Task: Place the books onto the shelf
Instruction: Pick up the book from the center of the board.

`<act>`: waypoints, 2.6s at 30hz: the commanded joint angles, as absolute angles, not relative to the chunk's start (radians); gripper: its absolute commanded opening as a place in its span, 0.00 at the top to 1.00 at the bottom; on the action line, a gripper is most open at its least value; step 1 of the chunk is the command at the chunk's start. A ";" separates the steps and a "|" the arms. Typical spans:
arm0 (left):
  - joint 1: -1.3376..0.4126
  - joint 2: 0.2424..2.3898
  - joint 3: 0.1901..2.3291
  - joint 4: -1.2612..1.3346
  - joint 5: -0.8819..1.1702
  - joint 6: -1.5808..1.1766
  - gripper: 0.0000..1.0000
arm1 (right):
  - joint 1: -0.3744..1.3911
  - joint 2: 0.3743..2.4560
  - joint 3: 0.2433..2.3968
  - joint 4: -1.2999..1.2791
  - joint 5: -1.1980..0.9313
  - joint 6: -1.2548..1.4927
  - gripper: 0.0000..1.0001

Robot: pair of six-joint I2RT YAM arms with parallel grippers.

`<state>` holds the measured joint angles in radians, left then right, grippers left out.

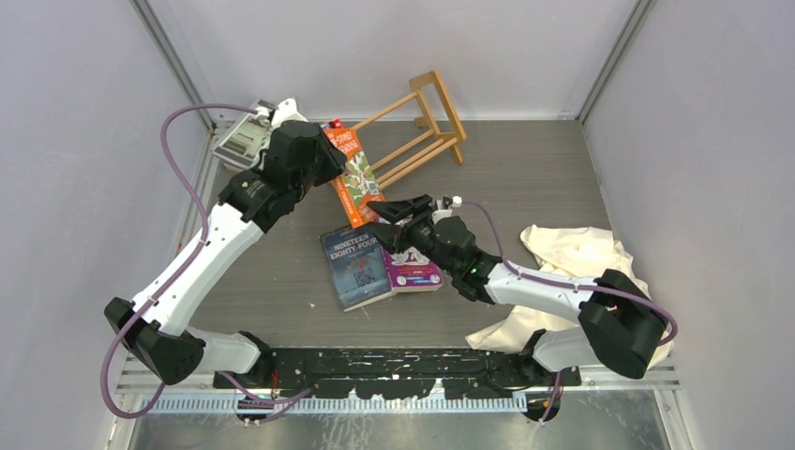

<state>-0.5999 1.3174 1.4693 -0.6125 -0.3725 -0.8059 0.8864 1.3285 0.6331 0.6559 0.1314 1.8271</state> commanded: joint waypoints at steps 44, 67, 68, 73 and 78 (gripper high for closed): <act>-0.595 1.526 1.901 -0.786 -0.329 -0.724 1.00 | 1.209 1.502 1.603 -0.485 0.797 0.326 0.37; -0.596 1.546 1.954 -0.841 -0.302 -0.745 1.00 | 1.181 1.670 1.660 -0.381 0.889 0.170 0.44; -0.596 1.546 1.956 -0.843 -0.302 -0.746 1.00 | 1.176 1.674 1.660 -0.380 0.887 0.170 0.45; -0.597 1.547 1.963 -0.846 -0.302 -0.750 1.00 | 1.153 1.684 1.649 -0.378 0.886 0.176 0.54; -0.596 1.552 1.967 -0.847 -0.299 -0.758 1.00 | 1.137 1.686 1.640 -0.378 0.881 0.182 0.68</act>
<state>-0.5991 1.5742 1.9038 -0.9020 -0.3103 -0.7589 1.1614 1.6924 1.6123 -0.4149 0.8619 0.1818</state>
